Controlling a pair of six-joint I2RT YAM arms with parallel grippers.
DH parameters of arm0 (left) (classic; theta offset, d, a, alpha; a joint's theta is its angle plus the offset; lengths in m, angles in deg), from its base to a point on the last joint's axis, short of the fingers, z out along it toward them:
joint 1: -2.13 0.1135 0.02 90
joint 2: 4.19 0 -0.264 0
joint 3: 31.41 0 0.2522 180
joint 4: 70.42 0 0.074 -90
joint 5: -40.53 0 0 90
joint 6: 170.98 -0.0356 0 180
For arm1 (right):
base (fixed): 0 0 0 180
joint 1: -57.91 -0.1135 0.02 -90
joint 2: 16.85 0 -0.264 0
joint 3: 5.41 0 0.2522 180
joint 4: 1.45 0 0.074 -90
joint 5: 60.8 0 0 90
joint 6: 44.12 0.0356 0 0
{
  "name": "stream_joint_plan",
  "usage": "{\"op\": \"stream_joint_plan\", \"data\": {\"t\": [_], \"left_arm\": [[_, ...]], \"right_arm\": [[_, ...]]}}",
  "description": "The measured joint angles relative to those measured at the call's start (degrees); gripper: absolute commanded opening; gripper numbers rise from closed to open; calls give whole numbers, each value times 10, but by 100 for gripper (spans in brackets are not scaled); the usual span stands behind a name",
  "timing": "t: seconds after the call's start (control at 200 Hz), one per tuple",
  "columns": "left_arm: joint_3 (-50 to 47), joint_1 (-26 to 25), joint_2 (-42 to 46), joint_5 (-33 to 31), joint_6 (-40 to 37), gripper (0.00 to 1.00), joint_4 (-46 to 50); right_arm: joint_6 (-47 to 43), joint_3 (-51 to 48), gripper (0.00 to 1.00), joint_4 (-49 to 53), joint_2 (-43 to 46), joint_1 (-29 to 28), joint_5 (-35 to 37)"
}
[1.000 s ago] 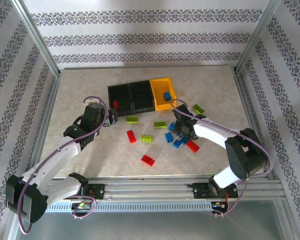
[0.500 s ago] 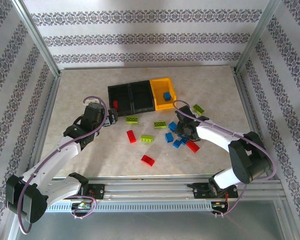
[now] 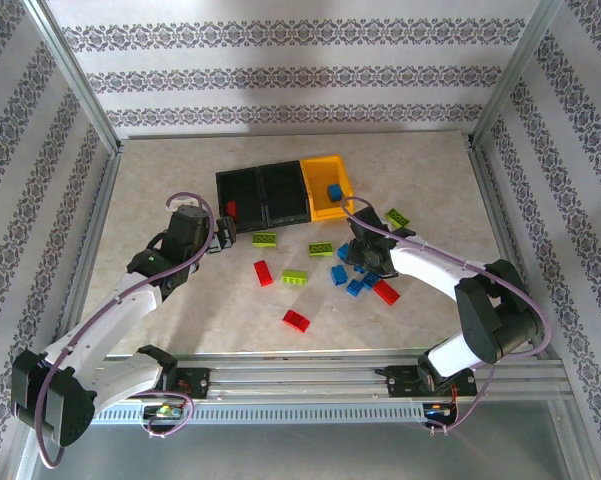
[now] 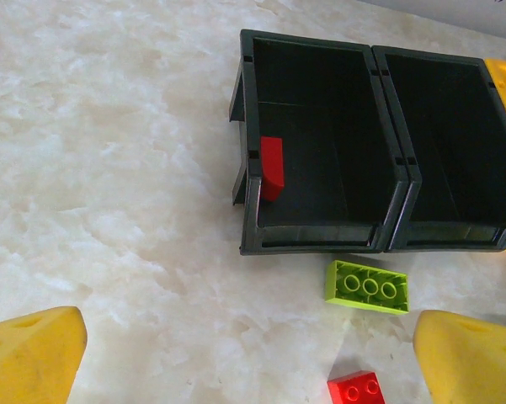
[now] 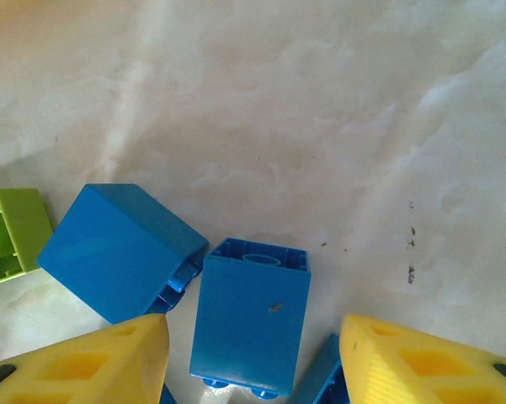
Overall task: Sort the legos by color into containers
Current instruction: Pick up the lego from the center of the table.
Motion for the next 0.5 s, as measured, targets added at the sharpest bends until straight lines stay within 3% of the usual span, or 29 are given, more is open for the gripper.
{"op": "stream_joint_plan", "data": {"t": [0.5], "left_arm": [[-4, 0, 0, 0, 4, 100, 0]], "right_arm": [[-15, 17, 52, -3, -61, 1, 0]]}}
